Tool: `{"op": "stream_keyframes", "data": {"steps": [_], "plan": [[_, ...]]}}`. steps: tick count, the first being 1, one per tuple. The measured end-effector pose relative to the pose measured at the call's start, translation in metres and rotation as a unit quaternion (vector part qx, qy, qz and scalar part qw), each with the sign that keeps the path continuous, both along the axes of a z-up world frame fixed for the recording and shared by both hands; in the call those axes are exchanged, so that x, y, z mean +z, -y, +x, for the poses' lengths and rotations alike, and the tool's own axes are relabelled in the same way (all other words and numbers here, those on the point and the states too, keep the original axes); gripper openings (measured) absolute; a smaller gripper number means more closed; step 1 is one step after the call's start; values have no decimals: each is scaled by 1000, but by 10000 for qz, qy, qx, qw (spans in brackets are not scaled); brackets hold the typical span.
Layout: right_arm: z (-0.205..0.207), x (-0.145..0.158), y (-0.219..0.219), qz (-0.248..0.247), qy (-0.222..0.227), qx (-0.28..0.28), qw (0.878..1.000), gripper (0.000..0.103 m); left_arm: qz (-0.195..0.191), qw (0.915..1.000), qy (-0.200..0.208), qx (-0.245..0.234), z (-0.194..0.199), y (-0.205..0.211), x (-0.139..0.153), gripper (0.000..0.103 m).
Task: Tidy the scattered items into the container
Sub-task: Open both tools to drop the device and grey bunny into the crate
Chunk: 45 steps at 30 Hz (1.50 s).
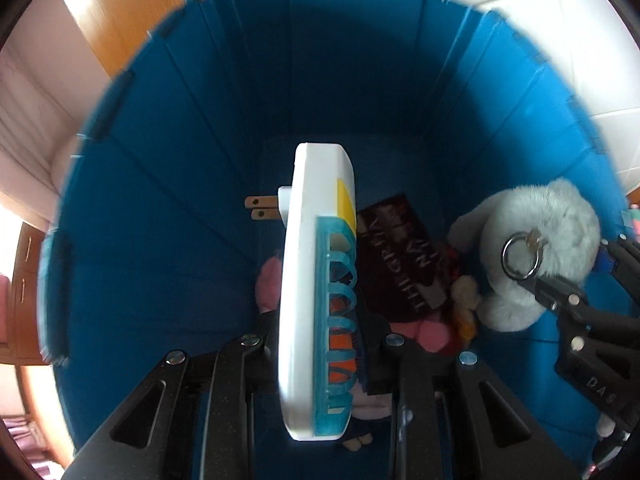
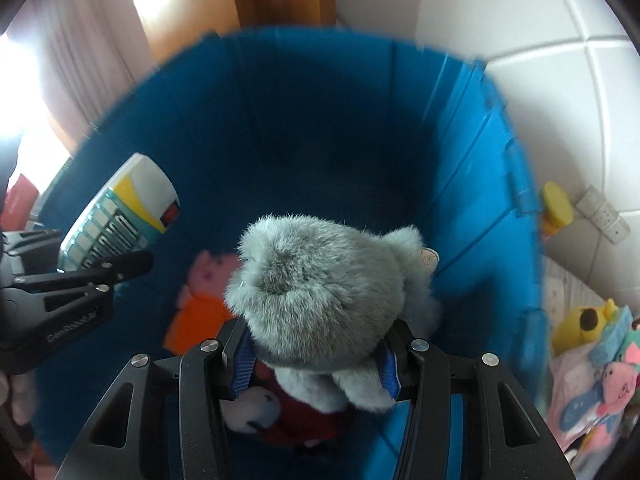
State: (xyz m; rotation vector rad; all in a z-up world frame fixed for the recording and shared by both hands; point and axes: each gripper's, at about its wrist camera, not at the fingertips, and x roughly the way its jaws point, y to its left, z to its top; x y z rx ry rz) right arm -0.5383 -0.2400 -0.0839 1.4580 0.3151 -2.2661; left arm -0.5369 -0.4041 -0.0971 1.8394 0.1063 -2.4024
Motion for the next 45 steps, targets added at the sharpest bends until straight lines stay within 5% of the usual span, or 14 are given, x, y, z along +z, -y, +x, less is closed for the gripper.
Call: {"op": "stream_keyframes", "data": {"steps": [16,26,32,35,37,45], "plan": [[-71,-110,25,1001,1303,-14,9864,37,126,9923,1228,-9,-56,-1,-103,25],[-75,-126,18,1253,1489,-122,9808,37,-82,9844,1750,-175,-49,-12,-146,25],[-77,-127,17,1326,1480,-204,9798,37,-47,9826,1848,-168,-50,-14,-148,26],[-77,-125,20,1372,1468,-169,9795,37,-15,9836,1780,-279,-51,-14,-144,44],[-77,-123,19,1372,1459,-185,9796,37,-114,9842,1734,-352,-50,-16,-142,71],[-77,-123,19,1355,1518,-259,9787,37,-216,9873,1533,-371,-43,-17,-117,72]]}}
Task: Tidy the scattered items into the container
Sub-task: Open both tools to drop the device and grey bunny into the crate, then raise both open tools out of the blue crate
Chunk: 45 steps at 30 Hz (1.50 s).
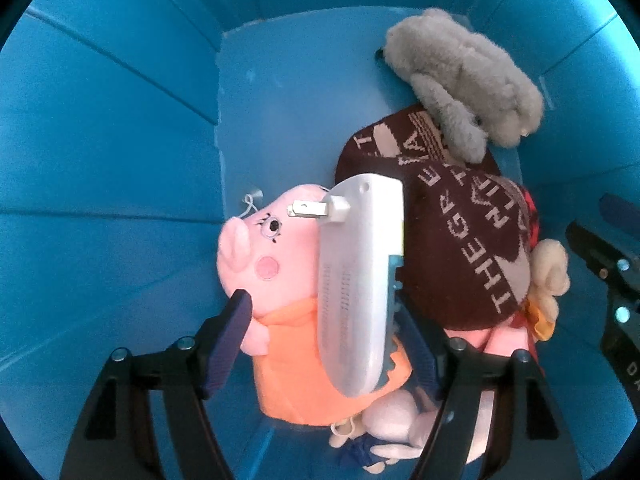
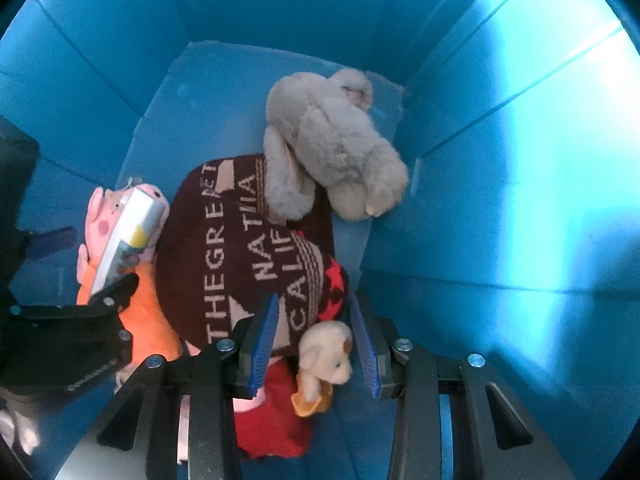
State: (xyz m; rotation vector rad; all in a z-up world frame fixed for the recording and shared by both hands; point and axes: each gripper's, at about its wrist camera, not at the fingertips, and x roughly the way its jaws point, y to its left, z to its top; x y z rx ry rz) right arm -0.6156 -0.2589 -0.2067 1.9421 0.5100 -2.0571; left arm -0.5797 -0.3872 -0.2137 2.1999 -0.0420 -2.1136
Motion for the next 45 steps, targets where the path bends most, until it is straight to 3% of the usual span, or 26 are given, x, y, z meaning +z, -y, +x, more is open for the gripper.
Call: {"op": "stream_keyframes", "data": {"steps": [9,14,22,42,45], "plan": [[23,42,-9,-108,-223,-103,9996,38,36,9988,-467,106,37,8,59,72],[54,79,-14,-174,-488,-148,9985,38,67,9973,-717,164,57,12,89,72],[115,115,-18,-191,-854,-139,9961,39,83,9935,-1131,124,120,1,125,72],[270,175,-58,-717,-1952,-558,9765,46,177,9731,-2295,-41,263,-6,192,72],[293,188,-66,-835,-2152,-483,9718,52,62,9695,-2447,-82,286,-11,198,72]]}}
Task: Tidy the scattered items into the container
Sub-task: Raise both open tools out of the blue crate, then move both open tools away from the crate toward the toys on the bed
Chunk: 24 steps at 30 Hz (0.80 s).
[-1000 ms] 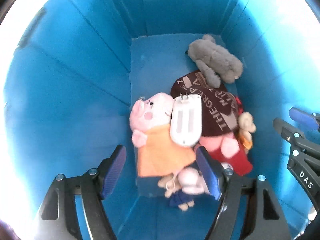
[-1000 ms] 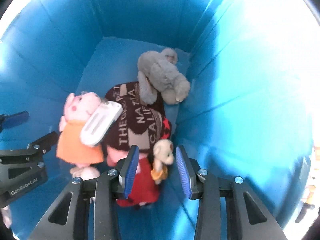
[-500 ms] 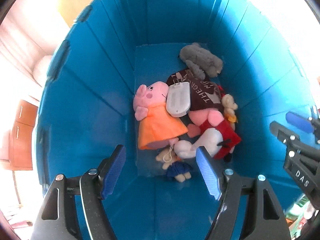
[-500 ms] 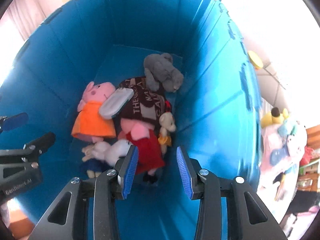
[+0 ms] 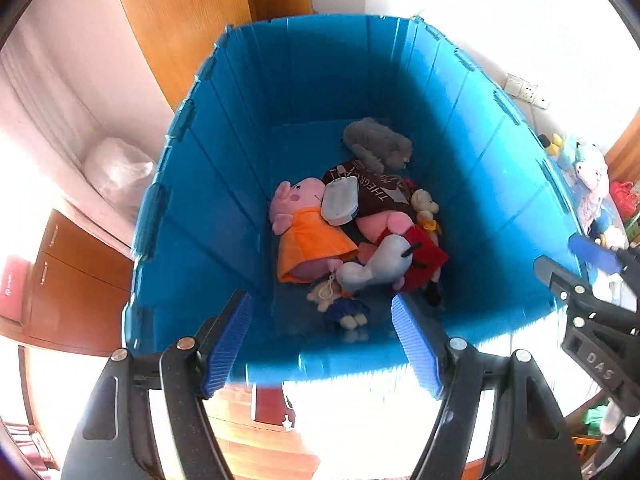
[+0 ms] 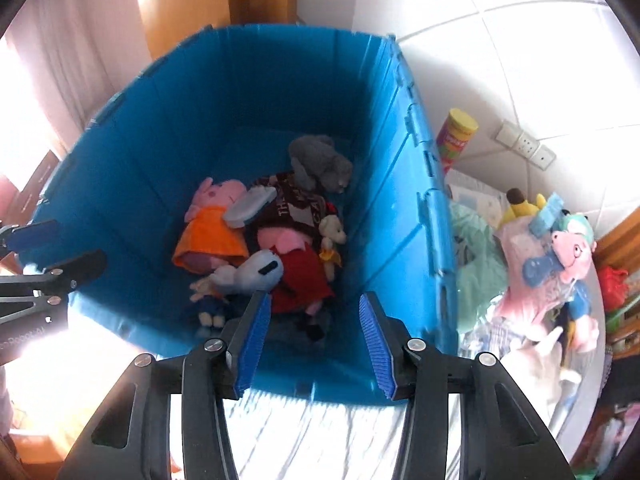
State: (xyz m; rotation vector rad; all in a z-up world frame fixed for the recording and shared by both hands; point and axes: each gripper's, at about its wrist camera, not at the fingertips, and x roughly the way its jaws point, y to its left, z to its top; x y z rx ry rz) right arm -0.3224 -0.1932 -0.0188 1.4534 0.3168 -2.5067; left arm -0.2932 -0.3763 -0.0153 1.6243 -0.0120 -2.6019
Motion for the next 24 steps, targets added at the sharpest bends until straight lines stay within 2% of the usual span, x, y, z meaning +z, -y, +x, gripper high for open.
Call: {"op": "stream_keyframes", "data": {"steps": [5,10,14,17,24], "plan": [[39,14,-18,-220,-356,165,9990,86,26,9995,-321,-57,43,-24,5,72],[83,14,-46,-497,-573,315,9966,87,-7,9973,-728,1,90,-55,6,72],[117,10,-76,-863,-666,365,9934,97,32,9968,-803,11,124,-80,1,72],[141,5,-104,-1287,-799,339,9879,97,-34,9962,-867,18,146,-100,-2,72],[175,-9,-166,-1253,-852,-48,9884,98,260,9966,-777,-117,179,-154,-17,72]]}}
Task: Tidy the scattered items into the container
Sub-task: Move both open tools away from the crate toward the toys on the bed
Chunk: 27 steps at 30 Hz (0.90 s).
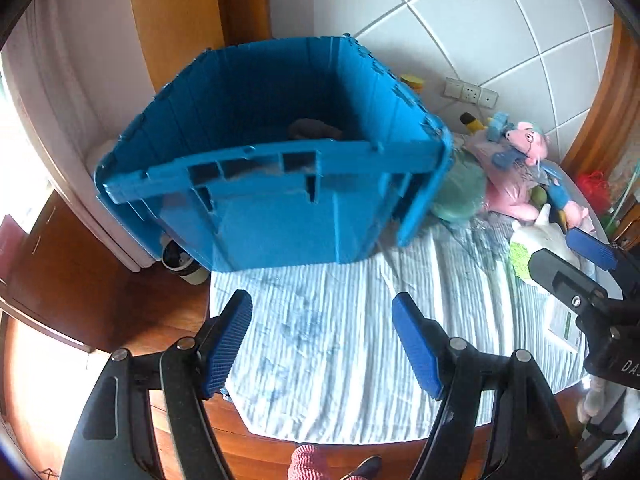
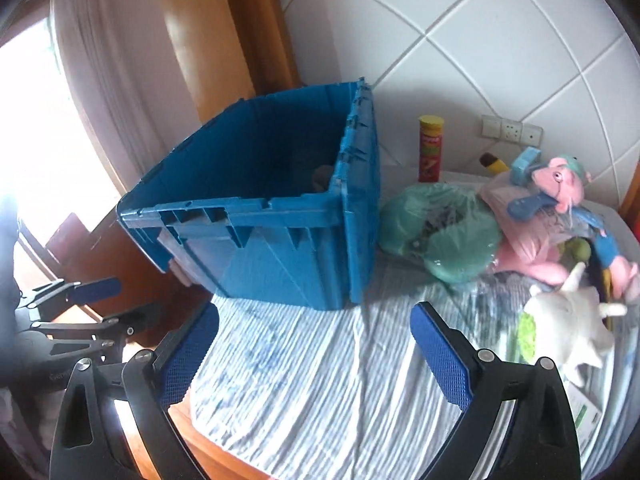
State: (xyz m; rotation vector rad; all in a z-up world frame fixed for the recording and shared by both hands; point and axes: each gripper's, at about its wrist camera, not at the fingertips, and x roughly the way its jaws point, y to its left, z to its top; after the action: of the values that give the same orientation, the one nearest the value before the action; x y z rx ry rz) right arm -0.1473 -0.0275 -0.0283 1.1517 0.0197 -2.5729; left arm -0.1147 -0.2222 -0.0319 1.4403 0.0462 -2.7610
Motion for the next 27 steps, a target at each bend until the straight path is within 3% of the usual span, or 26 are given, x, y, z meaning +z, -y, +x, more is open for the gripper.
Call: {"op": "stream_keyframes", "data": {"steps": [2,13,27], "plan": [[9,-4,-18,13,3,-115,9999,103,43,10000,20,-78,5,-19,-4,72],[51,-22,-105,501,95,-722,9961,103,71,9971,-60,-761,20,-111,-20,72],[94,-28,-192,192,-64,-1207,9925,103,171,9958,-306,-845,39,-155,-17,72]]}}
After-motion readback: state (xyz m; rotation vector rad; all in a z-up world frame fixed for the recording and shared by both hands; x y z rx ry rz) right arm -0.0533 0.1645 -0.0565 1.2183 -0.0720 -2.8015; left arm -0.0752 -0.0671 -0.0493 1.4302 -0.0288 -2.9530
